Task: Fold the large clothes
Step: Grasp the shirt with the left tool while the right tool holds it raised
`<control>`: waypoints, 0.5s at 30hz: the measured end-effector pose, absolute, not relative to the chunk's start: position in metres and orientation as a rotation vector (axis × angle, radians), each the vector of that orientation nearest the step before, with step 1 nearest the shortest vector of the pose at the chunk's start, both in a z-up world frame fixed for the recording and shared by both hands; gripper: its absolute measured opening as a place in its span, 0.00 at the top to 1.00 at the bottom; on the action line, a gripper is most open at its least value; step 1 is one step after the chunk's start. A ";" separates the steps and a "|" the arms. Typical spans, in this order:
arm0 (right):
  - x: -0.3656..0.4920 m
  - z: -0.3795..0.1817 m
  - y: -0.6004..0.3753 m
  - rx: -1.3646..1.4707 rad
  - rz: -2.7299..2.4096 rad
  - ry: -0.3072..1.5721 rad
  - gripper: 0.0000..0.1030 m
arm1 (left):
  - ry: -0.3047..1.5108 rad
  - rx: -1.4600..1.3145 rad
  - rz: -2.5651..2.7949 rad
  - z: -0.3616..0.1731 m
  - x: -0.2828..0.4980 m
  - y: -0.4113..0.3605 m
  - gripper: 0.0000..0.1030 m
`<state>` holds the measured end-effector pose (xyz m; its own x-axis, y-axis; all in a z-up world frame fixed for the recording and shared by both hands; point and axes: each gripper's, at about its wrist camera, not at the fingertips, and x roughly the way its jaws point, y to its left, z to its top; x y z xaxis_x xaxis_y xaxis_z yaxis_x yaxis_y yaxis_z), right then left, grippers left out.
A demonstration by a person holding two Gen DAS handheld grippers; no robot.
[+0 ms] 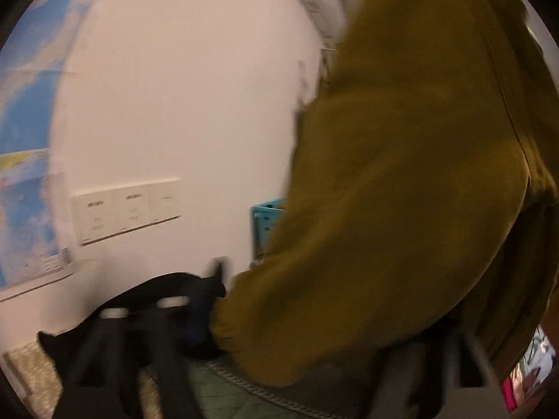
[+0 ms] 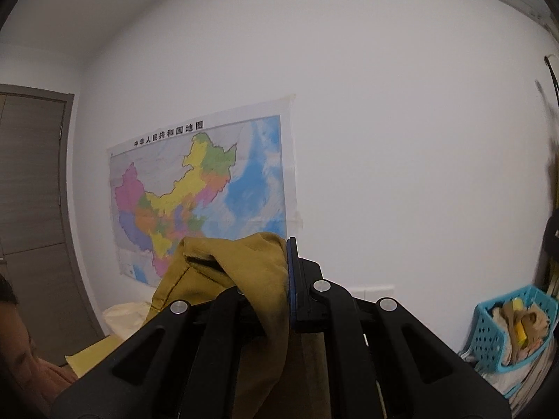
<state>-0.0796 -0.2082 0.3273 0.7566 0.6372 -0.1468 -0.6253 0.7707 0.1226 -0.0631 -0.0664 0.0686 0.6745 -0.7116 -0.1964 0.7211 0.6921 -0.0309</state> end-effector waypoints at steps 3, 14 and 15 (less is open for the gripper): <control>-0.088 0.326 -0.210 0.066 0.676 0.190 0.95 | 0.189 0.055 -0.770 0.075 -0.060 -0.072 1.00; -0.180 0.356 -0.241 0.067 0.712 0.089 0.95 | -0.054 0.006 -0.535 0.207 -0.156 0.063 0.99; -0.188 0.357 -0.242 0.069 0.724 0.088 0.95 | -0.077 0.037 -0.500 0.221 -0.177 0.071 0.99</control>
<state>-0.1877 -0.2418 0.3565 0.7460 0.6635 -0.0564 -0.6577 0.7474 0.0935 -0.1767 0.0715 0.2206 0.8749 -0.4800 0.0649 0.4772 0.8771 0.0539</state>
